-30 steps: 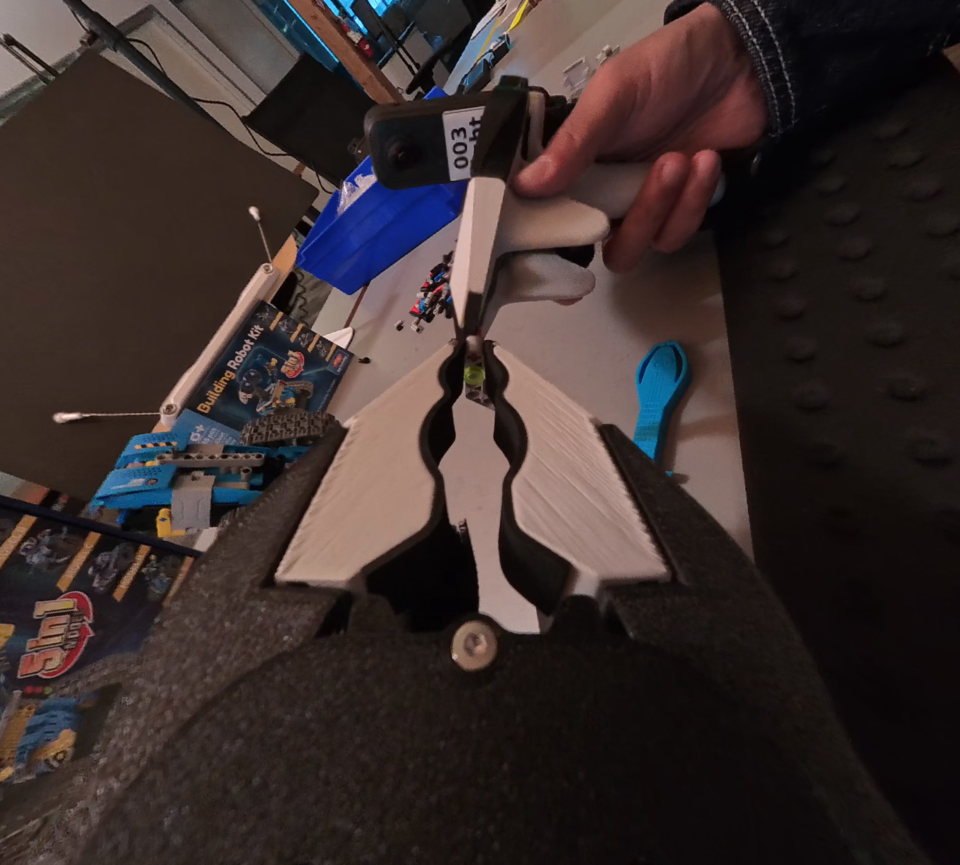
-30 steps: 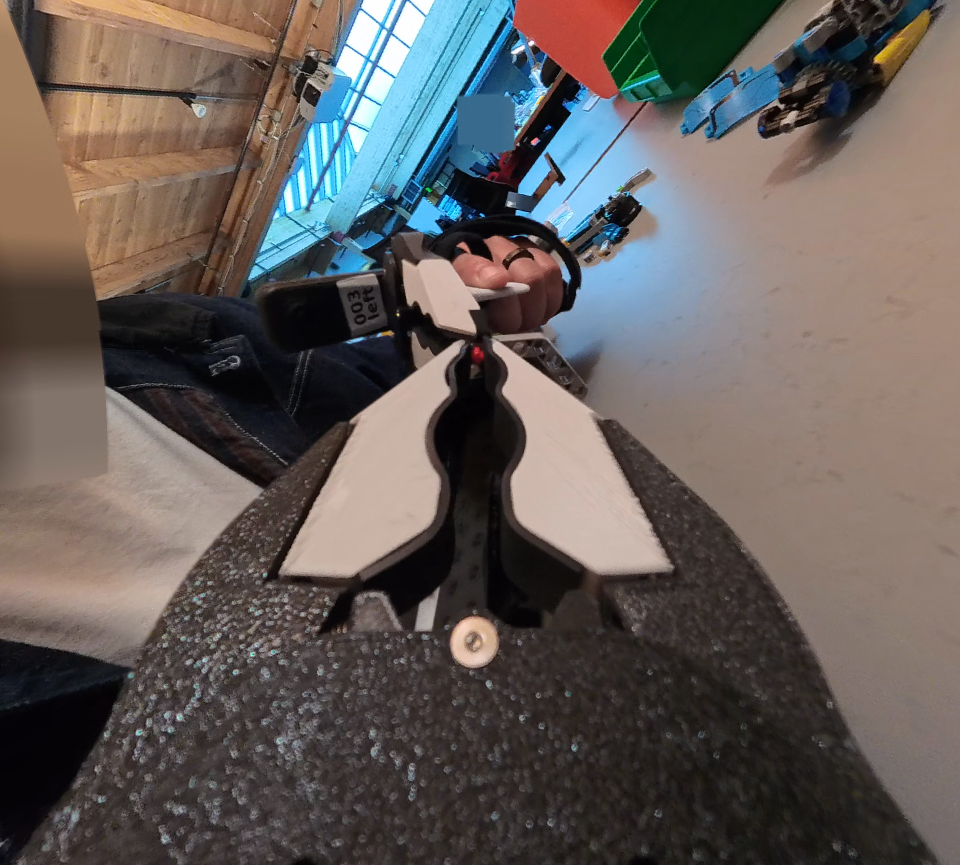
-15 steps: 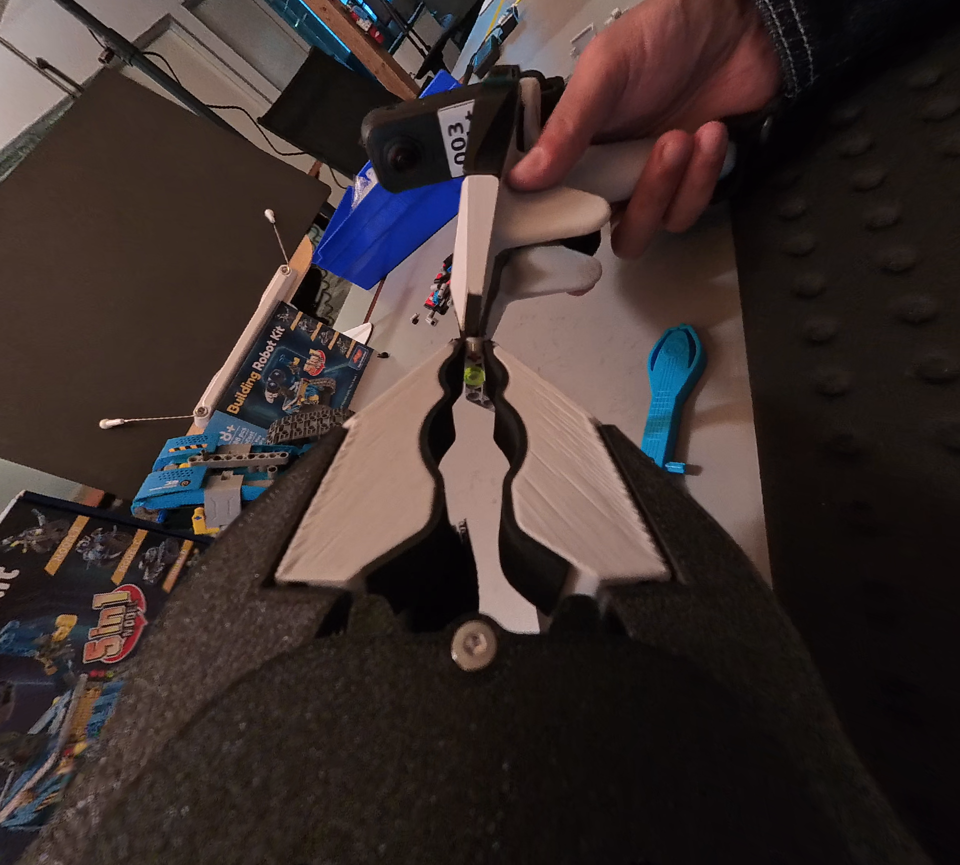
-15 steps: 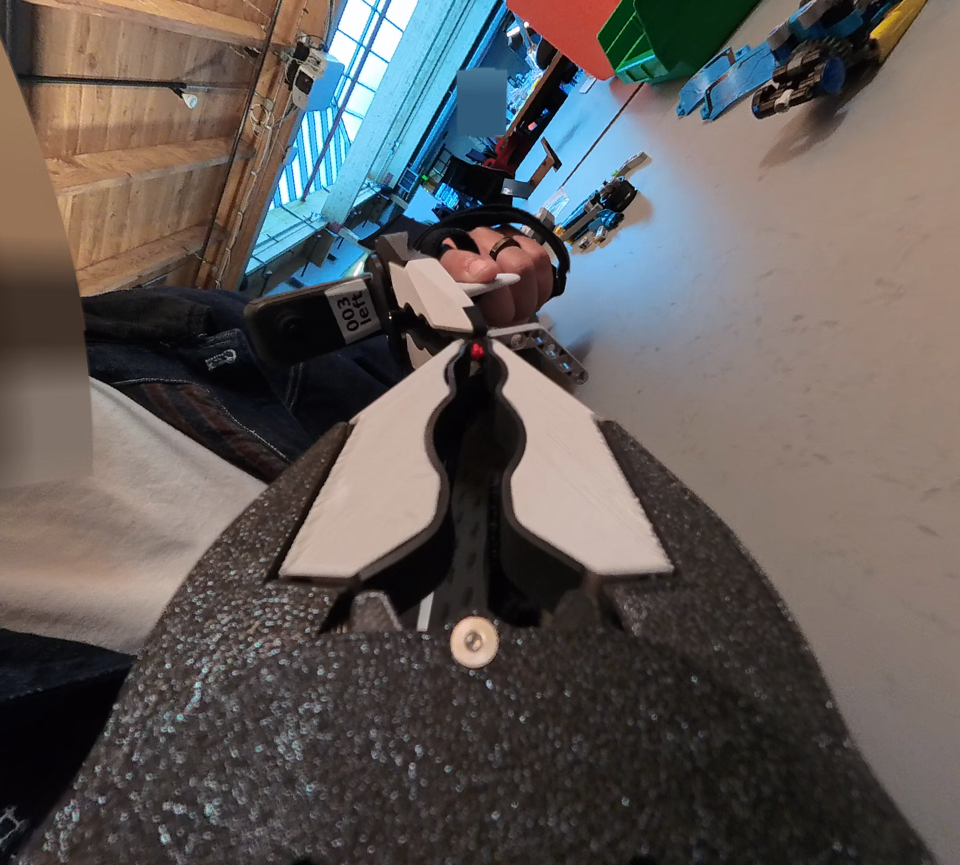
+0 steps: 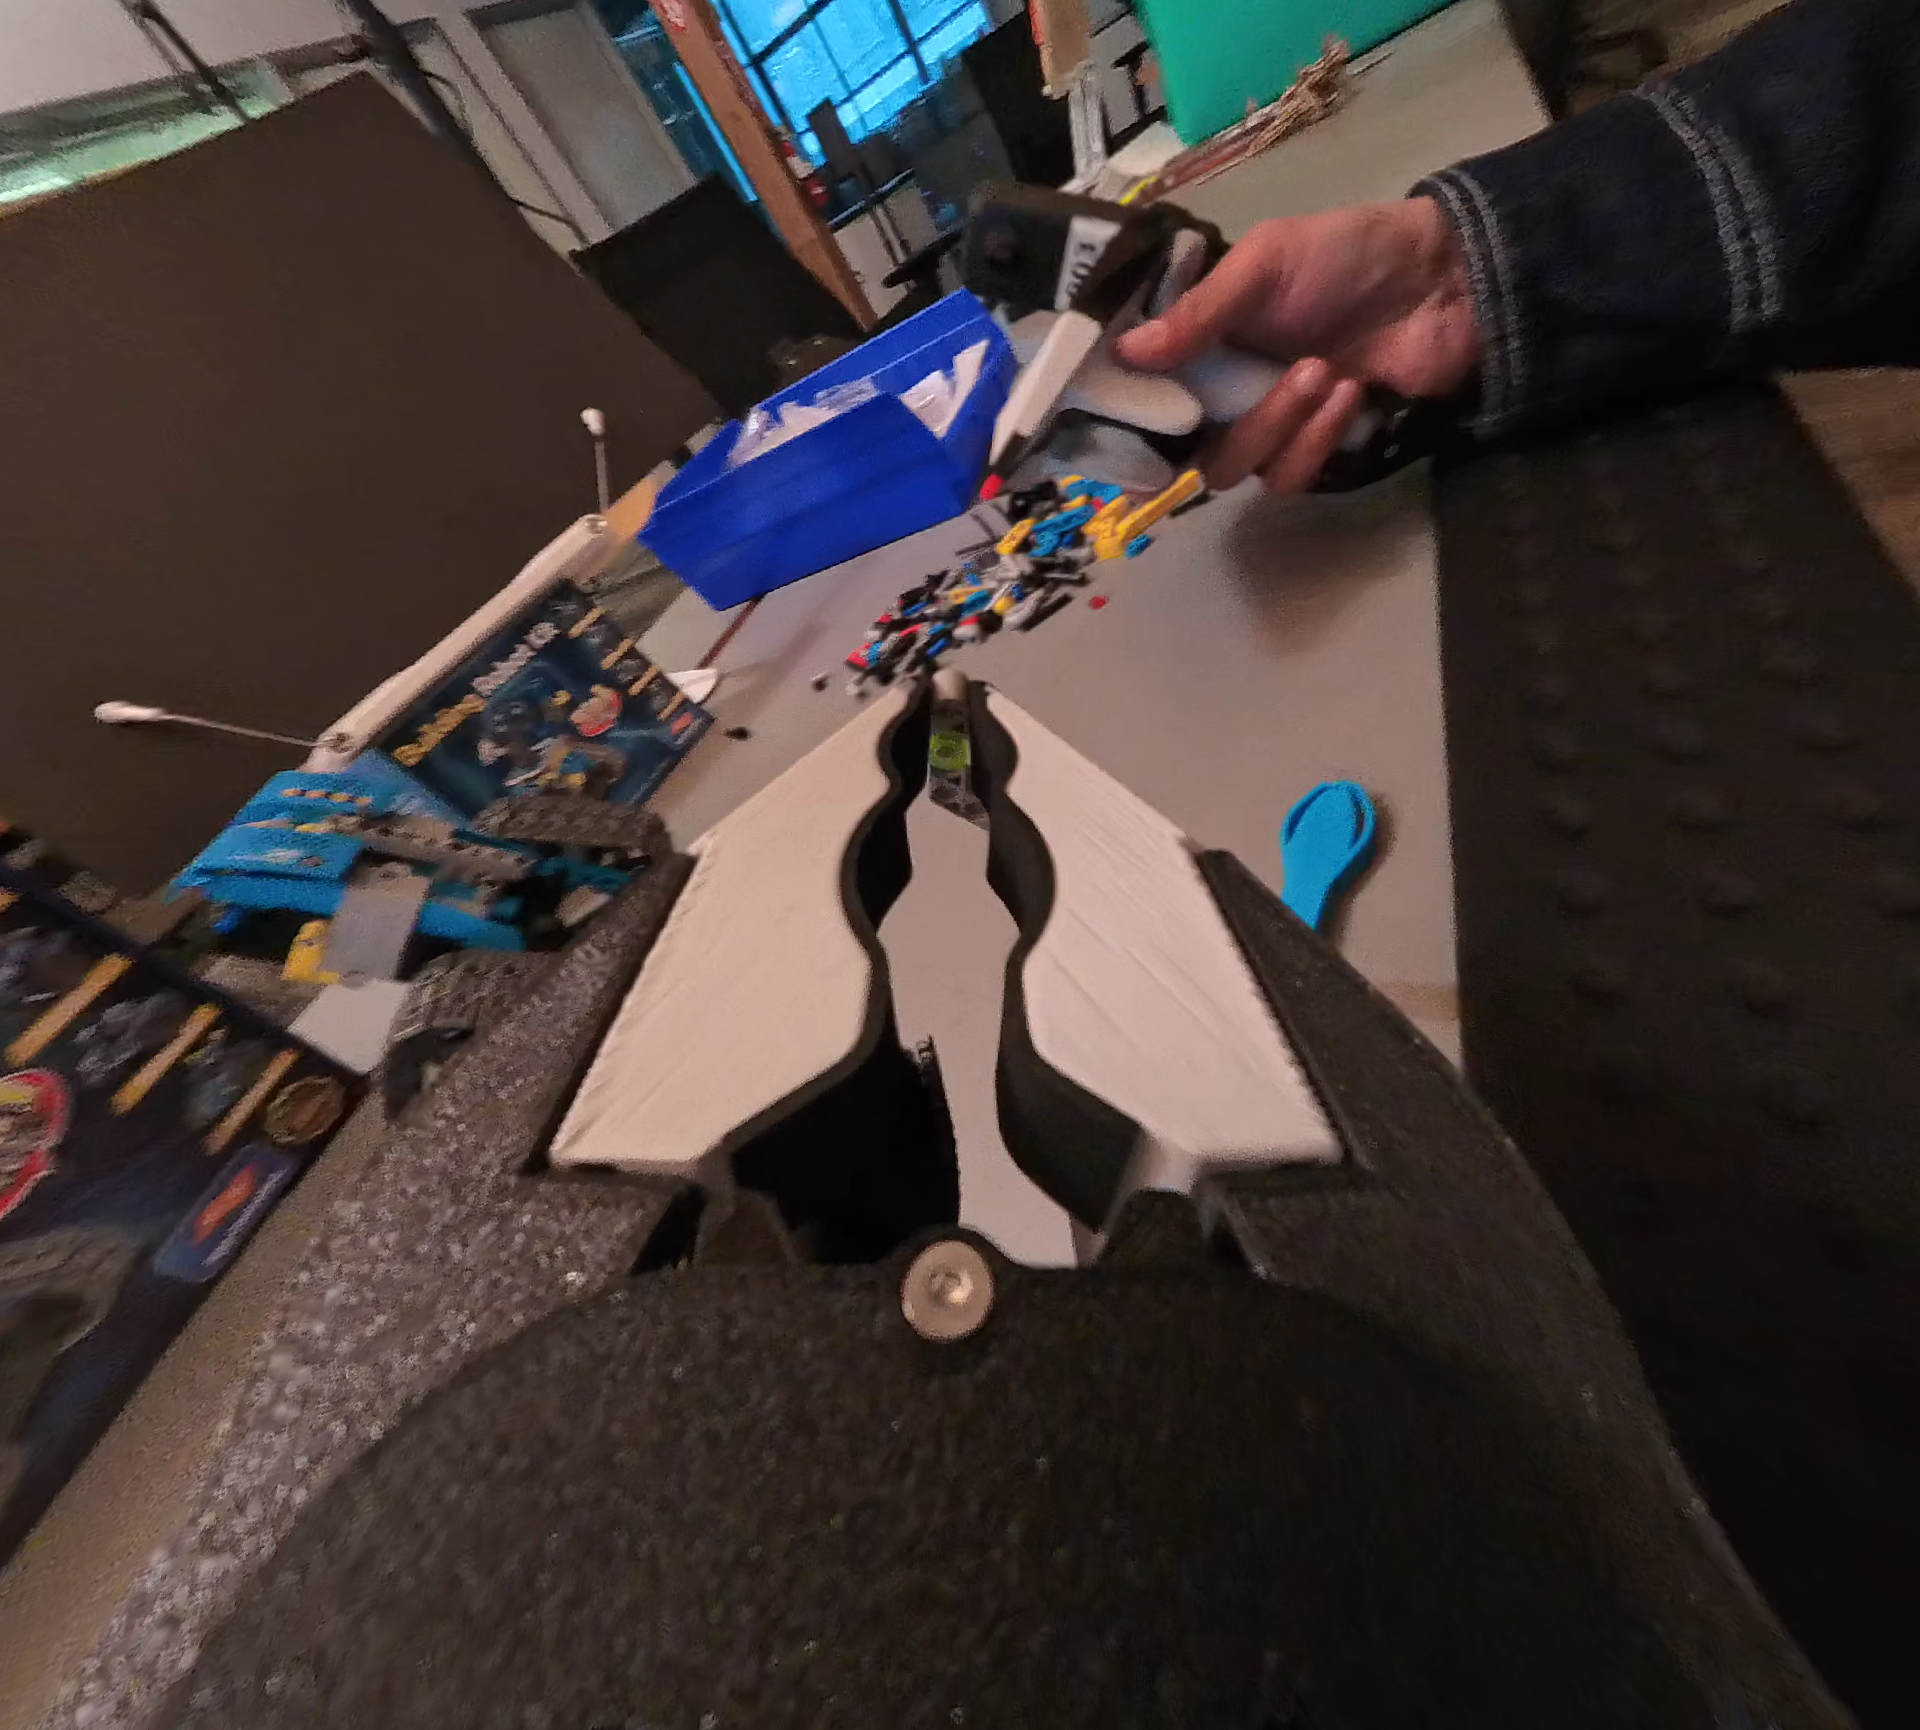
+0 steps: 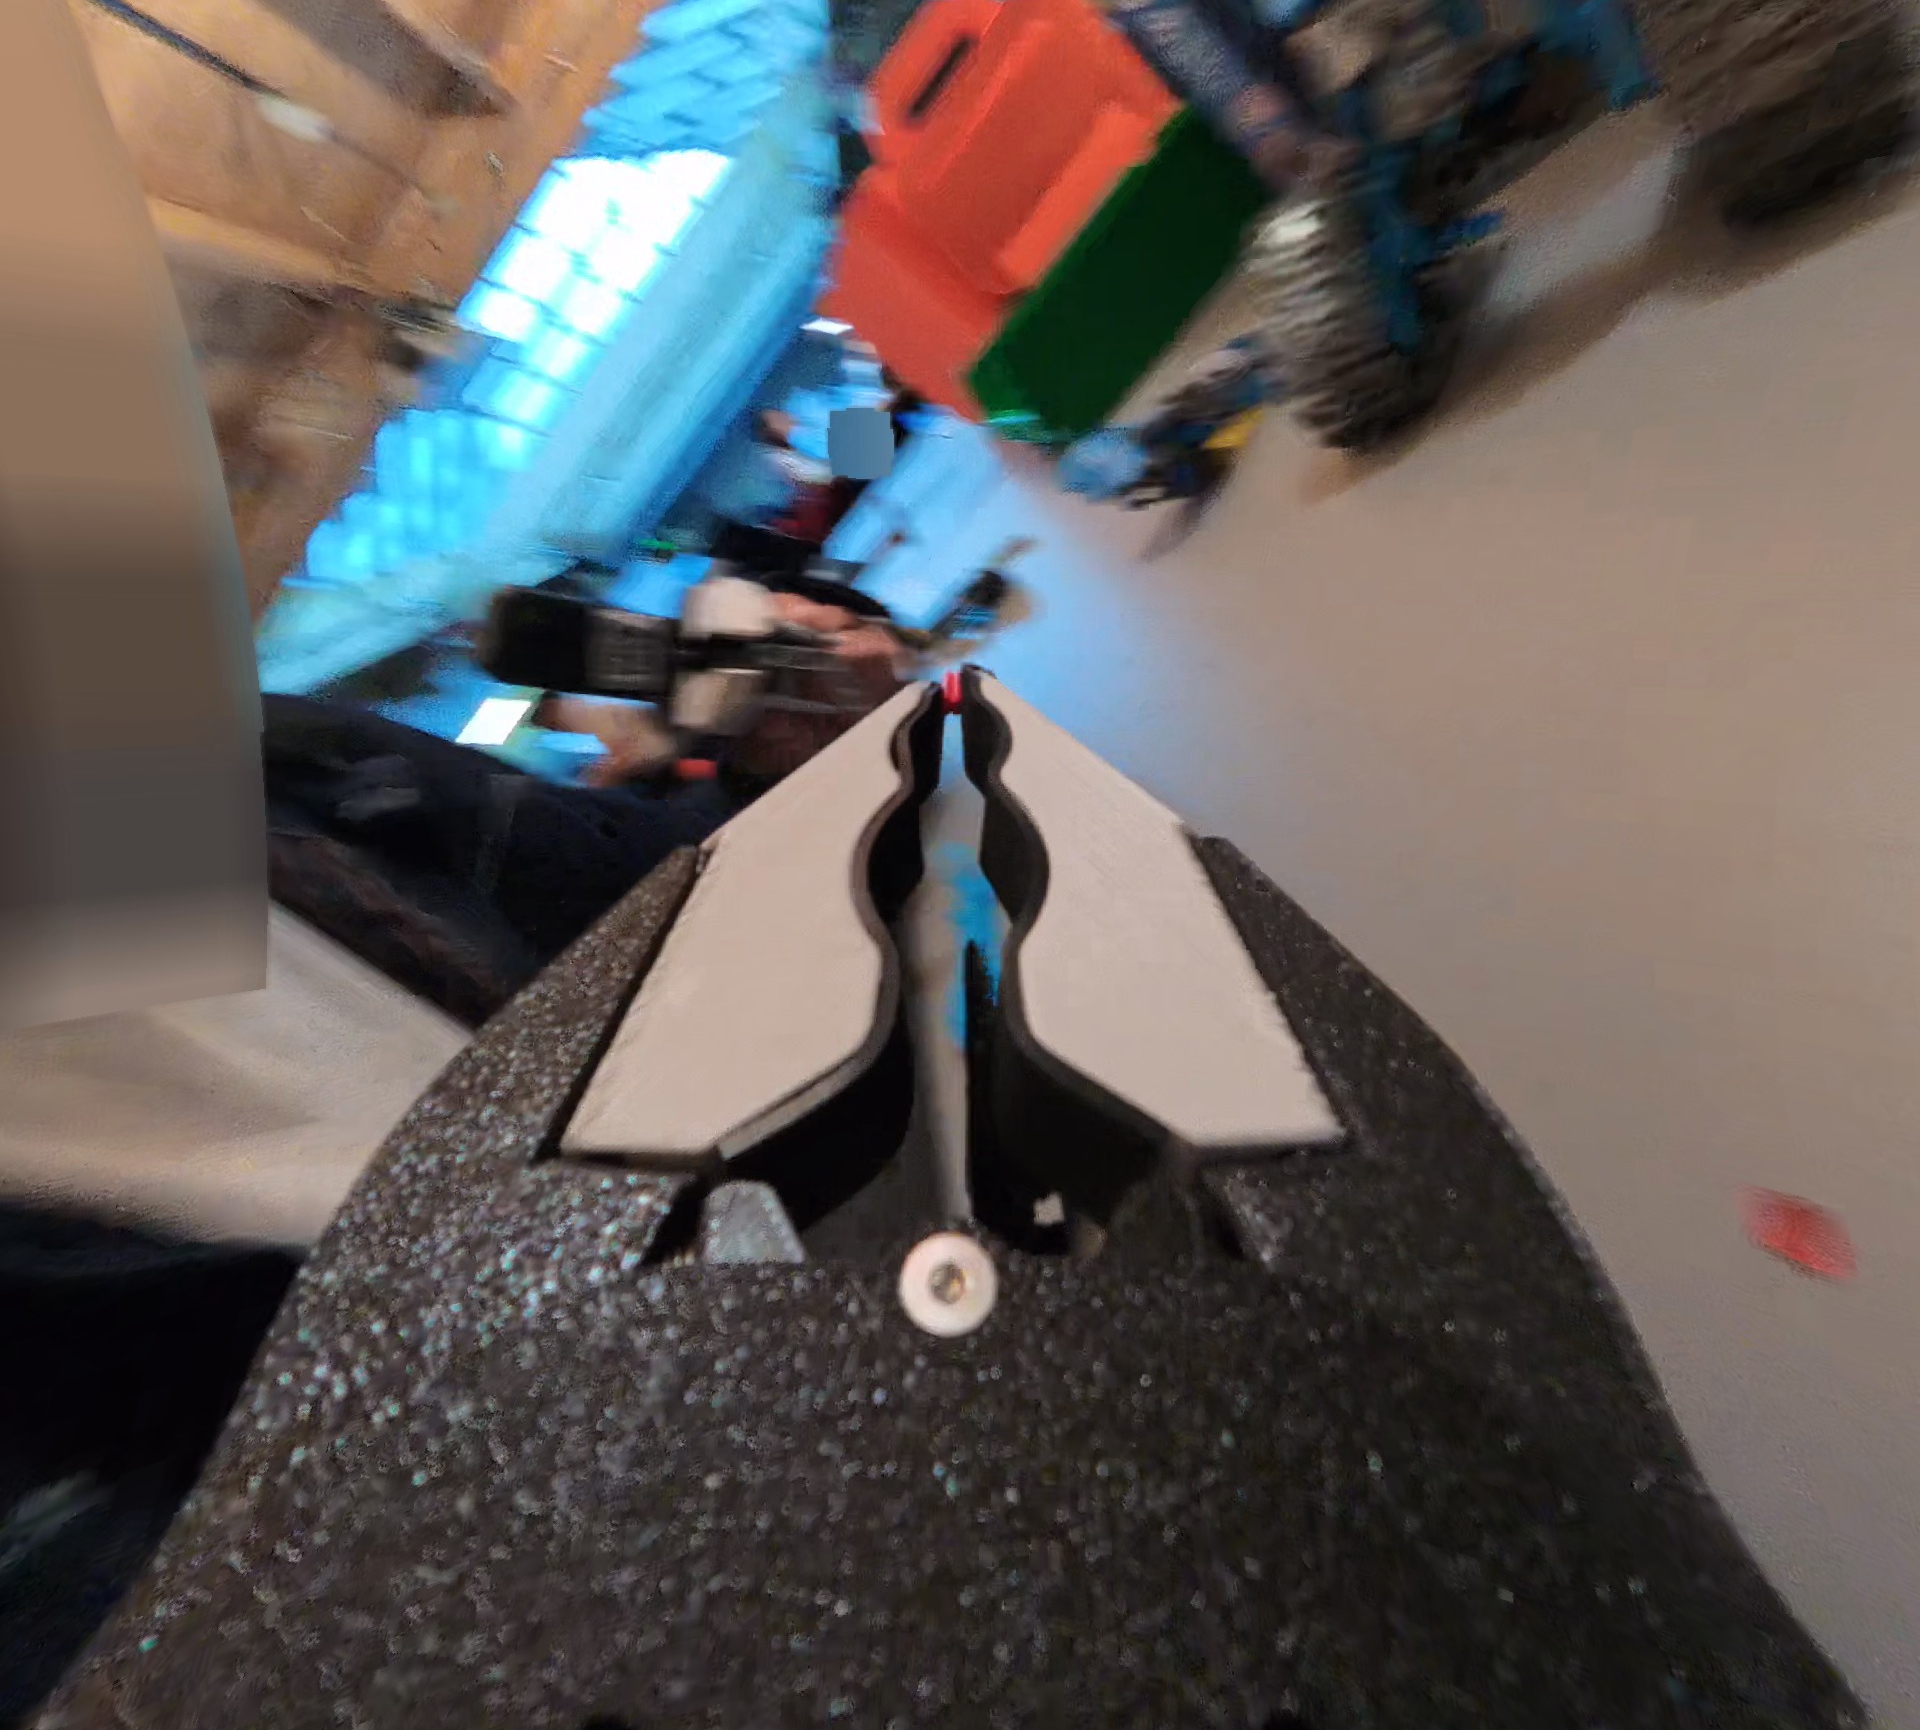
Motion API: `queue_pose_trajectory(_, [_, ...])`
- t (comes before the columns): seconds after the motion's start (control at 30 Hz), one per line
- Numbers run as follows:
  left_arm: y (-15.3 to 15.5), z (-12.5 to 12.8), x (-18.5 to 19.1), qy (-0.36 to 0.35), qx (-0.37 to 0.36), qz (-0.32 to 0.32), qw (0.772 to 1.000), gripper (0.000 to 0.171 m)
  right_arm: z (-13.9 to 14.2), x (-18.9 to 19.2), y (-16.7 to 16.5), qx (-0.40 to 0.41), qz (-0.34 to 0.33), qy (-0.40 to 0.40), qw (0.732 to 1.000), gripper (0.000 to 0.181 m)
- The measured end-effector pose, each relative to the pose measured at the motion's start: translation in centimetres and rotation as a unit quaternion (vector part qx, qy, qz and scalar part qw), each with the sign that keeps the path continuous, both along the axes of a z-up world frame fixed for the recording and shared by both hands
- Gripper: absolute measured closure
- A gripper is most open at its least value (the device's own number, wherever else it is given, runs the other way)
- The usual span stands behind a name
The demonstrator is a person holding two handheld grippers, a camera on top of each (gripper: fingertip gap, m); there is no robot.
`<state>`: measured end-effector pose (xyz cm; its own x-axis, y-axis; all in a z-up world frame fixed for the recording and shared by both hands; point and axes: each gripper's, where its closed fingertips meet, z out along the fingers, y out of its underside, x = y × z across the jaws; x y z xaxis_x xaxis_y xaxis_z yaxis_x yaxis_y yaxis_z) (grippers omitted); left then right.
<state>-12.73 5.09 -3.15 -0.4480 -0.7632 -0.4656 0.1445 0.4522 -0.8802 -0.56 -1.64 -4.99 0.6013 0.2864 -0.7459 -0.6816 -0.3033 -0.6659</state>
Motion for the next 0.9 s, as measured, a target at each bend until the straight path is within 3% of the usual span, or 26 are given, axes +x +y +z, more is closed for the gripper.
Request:
queue_pose_trajectory(0.03, [0.0,-0.2,0.3,0.007,-0.007,0.002,1.0,0.166,-1.7,2.3,-0.5,-0.053,-0.051,-0.071,0.995,0.18])
queue_pose_trajectory(0.1, [0.8,-0.3,0.7,0.021,-0.03,0.01,0.999,0.166,-4.9,7.2,-2.8,-0.164,-0.138,-0.195,0.957,0.179])
queue_pose_trajectory(0.13, [1.2,-0.2,0.8,0.024,-0.048,0.015,0.998,0.166,-5.5,9.1,-4.1,-0.199,-0.165,-0.251,0.933,0.179])
queue_pose_trajectory(0.23, [1.5,-0.2,2.1,0.06,-0.113,0.018,0.992,0.165,-6.0,14.3,-8.1,-0.289,-0.246,-0.42,0.825,0.179])
queue_pose_trajectory(0.3, [1.5,-1.5,4.1,0.126,-0.145,0.029,0.981,0.165,-6.0,15.7,-9.9,-0.317,-0.263,-0.448,0.793,0.178])
queue_pose_trajectory(0.47, [-2.8,-4.8,10.2,0.322,-0.181,-0.023,0.929,0.165,-5.7,16.5,-12.2,-0.315,-0.292,-0.377,0.82,0.165])
queue_pose_trajectory(0.57, [-4.8,-4.1,13.9,0.361,-0.254,-0.077,0.894,0.165,-6.1,16.3,-12.7,-0.319,-0.285,-0.344,0.836,0.158])
queue_pose_trajectory(0.67, [-5.1,-2.9,16.0,0.365,-0.342,-0.104,0.86,0.165,-5.9,15.9,-13.0,-0.332,-0.27,-0.361,0.829,0.151])
queue_pose_trajectory(0.77, [-4.0,-3.0,15.8,0.379,-0.384,-0.094,0.837,0.165,-3.8,11.5,-9.0,-0.256,-0.207,-0.349,0.877,0.152])
queue_pose_trajectory(0.9, [1.2,-4.5,11.7,0.412,-0.295,-0.004,0.862,0.165,-4.4,4.0,-1.8,-0.18,-0.125,-0.337,0.916,0.157])
